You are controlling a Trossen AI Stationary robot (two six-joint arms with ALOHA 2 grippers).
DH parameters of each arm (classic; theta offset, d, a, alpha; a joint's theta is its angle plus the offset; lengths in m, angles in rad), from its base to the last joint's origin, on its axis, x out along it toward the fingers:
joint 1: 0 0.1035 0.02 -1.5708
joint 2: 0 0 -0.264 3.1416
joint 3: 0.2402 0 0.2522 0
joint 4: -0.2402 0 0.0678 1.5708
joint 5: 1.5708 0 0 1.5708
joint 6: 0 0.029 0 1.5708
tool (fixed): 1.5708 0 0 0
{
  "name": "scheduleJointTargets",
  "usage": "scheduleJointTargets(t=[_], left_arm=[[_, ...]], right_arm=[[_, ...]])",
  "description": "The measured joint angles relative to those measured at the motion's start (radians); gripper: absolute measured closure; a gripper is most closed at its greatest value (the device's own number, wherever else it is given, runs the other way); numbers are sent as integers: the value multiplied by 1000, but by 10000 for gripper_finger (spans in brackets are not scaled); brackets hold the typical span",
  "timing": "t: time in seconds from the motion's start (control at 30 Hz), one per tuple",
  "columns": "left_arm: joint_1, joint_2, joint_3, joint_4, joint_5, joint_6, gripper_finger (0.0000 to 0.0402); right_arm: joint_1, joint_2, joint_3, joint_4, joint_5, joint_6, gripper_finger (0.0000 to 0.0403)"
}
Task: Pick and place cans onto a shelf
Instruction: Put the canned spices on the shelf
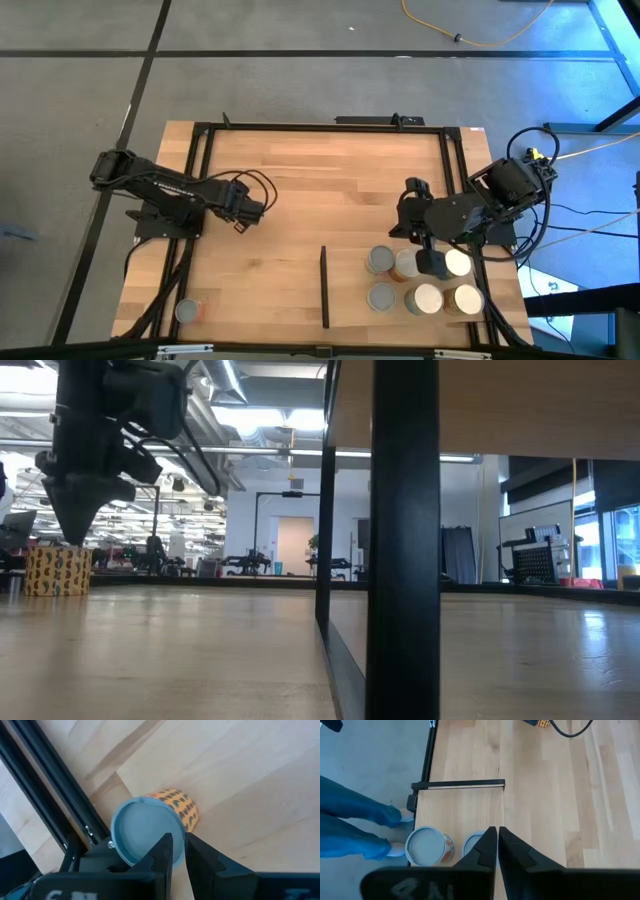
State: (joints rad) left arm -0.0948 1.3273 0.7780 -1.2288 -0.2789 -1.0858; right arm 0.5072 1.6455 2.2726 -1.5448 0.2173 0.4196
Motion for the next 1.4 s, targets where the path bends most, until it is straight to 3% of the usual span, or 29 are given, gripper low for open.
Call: scheduleJointTargets(t=[0.57, 0.9, 1.13, 1.4], left_arm=[[32, 2, -18, 67, 75, 51, 359], [32, 1, -21, 88, 58, 102, 359], [32, -5, -87, 173, 65, 104, 361], [32, 3, 5, 148, 114, 234, 397]], right_arm=[[0, 0, 0, 0, 0, 50, 383], [0, 0, -1, 0, 0, 50, 383], [0, 0, -1, 0, 0, 51, 383], [0, 0, -1, 0, 0, 50, 383]])
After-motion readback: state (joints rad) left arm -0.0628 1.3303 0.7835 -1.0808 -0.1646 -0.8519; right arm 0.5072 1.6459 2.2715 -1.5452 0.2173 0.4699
